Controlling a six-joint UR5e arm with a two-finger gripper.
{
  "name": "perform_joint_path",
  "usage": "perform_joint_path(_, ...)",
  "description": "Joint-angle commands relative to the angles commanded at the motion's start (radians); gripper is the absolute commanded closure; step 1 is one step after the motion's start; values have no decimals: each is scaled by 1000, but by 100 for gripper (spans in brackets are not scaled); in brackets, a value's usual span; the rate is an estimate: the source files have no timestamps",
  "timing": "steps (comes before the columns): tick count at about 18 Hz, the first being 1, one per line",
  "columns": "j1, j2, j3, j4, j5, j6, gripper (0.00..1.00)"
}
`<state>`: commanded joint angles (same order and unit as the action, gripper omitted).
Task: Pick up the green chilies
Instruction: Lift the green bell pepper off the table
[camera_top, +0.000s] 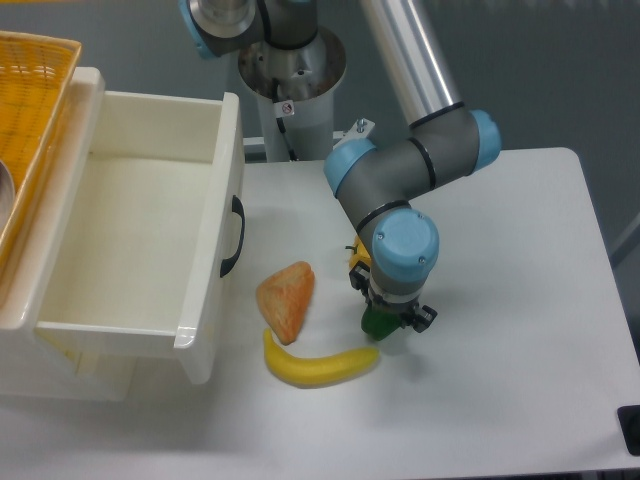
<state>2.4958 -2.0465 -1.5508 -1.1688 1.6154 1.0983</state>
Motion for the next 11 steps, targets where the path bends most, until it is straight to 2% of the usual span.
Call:
perform_joint_path(4, 0, 46, 2, -43, -37, -2, 74)
perform_joint_path(7, 0, 84, 0, -97, -51, -2, 74)
perform_joint_path(11, -5, 111, -8, -152, -86, -12, 73)
